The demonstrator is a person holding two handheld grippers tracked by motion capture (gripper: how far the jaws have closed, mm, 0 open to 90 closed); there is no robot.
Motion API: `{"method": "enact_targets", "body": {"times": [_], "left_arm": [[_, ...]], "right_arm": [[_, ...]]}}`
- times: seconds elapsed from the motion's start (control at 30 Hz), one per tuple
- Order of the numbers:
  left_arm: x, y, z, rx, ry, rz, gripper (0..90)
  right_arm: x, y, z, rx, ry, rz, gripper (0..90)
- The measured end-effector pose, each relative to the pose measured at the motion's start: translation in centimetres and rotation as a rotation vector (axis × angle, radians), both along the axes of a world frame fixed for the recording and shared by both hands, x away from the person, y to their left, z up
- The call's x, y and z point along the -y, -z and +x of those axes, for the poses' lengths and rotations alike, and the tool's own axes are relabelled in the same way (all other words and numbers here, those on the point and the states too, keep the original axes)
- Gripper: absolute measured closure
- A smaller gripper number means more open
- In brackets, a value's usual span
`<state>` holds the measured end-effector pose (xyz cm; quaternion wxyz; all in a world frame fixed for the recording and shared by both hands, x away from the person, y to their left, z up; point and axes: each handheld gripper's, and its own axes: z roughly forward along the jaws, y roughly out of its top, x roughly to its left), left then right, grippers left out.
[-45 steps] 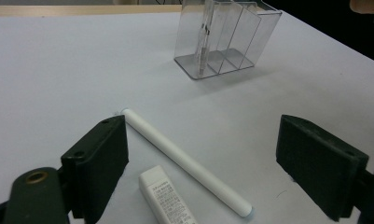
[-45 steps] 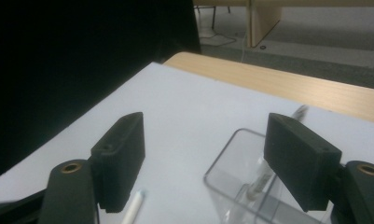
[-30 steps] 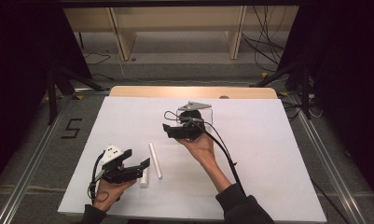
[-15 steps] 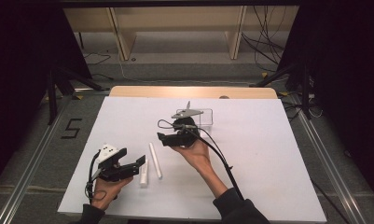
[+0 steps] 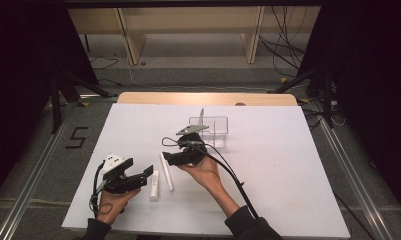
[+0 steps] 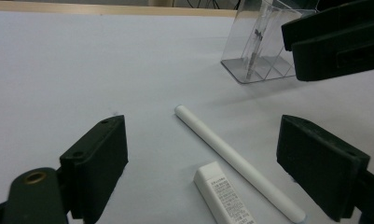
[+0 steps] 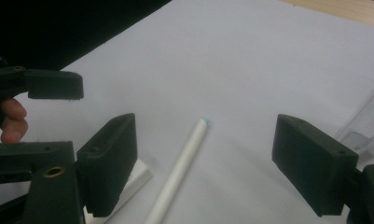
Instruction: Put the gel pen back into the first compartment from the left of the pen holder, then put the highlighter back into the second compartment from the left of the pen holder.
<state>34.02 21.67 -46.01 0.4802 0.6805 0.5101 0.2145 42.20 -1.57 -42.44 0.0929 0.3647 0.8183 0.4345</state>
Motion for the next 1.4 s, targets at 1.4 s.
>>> {"method": "enact_targets", "body": {"times": [1.4], "left_arm": [[-0.3, 0.0, -0.1, 0.017, -0.045, 0.004, 15.8]], "right_arm": [[-3.3, 4.5, -1.4, -0.080, -0.022, -0.176, 42.1]]}}
